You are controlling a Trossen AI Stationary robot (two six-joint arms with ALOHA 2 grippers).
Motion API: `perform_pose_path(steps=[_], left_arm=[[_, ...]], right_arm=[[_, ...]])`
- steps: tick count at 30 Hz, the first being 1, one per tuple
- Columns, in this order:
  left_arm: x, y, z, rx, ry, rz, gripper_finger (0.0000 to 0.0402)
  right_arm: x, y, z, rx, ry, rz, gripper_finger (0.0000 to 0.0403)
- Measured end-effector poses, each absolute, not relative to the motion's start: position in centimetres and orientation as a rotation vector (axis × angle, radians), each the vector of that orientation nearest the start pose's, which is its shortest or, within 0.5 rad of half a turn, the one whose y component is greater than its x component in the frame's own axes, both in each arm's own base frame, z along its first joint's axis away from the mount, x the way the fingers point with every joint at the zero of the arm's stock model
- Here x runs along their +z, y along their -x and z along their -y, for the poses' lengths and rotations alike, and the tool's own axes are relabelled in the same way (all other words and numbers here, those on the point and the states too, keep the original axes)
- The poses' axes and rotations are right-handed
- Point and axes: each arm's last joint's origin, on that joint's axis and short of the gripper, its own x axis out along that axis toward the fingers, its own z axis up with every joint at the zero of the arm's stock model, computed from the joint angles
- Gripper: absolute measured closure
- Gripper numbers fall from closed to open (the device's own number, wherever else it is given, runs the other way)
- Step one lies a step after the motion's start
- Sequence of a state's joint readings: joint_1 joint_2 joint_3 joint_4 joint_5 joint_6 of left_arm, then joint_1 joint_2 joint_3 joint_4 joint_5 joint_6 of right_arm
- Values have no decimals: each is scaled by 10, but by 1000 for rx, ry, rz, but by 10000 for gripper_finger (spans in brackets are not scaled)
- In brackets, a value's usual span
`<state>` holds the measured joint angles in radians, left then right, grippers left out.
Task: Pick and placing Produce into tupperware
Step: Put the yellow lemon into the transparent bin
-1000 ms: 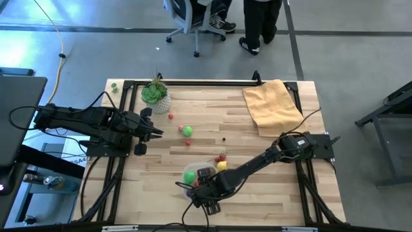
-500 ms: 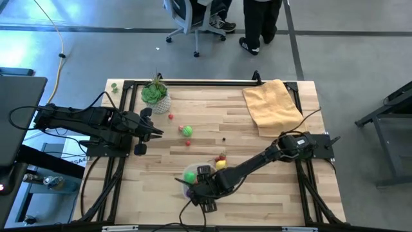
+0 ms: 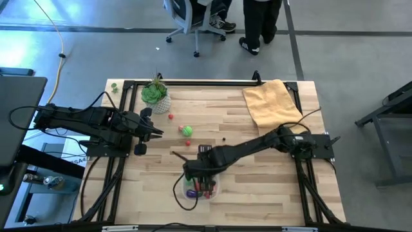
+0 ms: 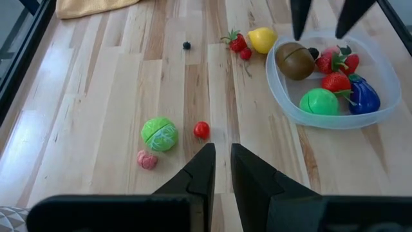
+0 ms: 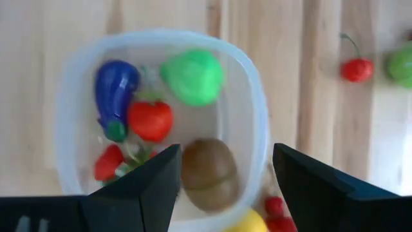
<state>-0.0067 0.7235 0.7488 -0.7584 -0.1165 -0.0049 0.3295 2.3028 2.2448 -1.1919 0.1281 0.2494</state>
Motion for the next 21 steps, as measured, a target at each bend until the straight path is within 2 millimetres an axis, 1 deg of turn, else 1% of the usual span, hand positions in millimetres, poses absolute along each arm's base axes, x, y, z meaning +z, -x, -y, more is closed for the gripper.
perform_pose_path(steps=[4, 9, 12, 15, 18, 21], left_arm=[[280, -137, -2, 107, -41, -731, 362], [280, -137, -2, 107, -41, -732, 362], [280, -137, -2, 107, -40, -731, 362], [280, -137, -2, 107, -40, -732, 362], [280, -137, -2, 107, -40, -732, 362], [280, -137, -2, 107, -41, -731, 362]], right_arm=[[259, -441, -140, 61, 82, -1259, 165], [255, -421, -125, 142, 91, -1257, 165], [249, -399, -112, 196, 73, -1224, 165], [245, -373, -99, 232, 97, -1146, 165], [239, -347, -94, 299, 171, -1082, 165], [226, -327, -93, 357, 251, -1049, 165]])
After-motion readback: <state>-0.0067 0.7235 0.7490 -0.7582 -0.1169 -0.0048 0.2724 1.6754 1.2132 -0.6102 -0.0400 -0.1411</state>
